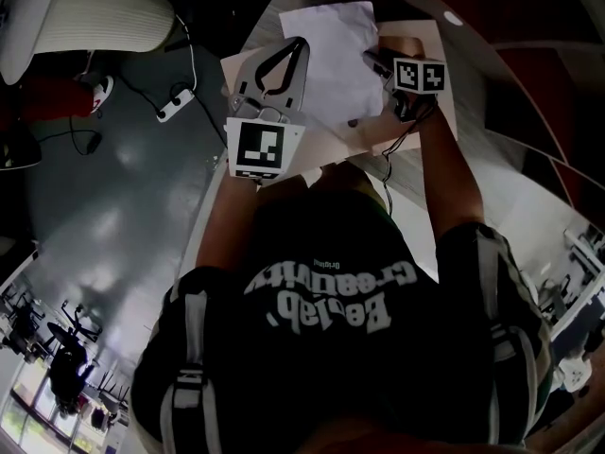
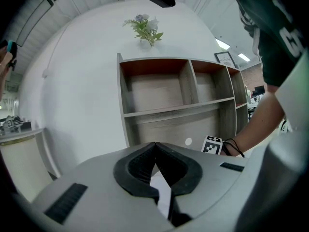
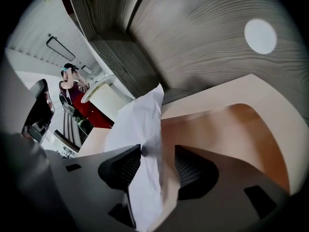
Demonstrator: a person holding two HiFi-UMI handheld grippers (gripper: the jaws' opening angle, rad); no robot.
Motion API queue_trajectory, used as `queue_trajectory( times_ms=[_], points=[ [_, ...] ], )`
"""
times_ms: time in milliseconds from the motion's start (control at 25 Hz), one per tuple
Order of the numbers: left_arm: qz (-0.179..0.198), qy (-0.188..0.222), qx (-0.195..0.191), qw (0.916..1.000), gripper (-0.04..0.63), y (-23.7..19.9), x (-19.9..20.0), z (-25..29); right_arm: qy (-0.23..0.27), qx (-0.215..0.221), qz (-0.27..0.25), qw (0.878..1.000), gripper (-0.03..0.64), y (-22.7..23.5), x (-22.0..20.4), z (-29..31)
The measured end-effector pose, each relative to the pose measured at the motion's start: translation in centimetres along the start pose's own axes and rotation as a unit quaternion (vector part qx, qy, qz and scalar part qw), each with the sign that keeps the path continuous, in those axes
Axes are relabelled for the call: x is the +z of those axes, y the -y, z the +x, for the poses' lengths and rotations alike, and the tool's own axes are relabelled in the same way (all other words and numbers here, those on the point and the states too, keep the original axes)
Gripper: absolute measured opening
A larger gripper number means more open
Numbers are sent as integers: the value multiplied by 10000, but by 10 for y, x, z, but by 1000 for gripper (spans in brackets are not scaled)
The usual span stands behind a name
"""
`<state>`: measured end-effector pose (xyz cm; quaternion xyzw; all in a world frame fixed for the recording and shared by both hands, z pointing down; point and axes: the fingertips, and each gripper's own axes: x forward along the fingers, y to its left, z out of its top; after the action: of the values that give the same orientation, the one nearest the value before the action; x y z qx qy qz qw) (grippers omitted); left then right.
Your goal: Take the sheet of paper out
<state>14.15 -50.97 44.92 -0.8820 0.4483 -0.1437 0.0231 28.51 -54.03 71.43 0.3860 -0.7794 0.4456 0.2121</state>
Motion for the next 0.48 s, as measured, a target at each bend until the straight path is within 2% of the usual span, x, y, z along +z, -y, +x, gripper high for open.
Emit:
queue_trajectory(
  times_ms=[200,480],
  points=[
    [-4,-9,-18,10000,18,2,9,-1,51,212,157,9996,209,-7,5,-7],
    [-10,-19,-57,10000,18,3,8,0,-2,1150,247,9931,209,-38,5,-7]
  ],
)
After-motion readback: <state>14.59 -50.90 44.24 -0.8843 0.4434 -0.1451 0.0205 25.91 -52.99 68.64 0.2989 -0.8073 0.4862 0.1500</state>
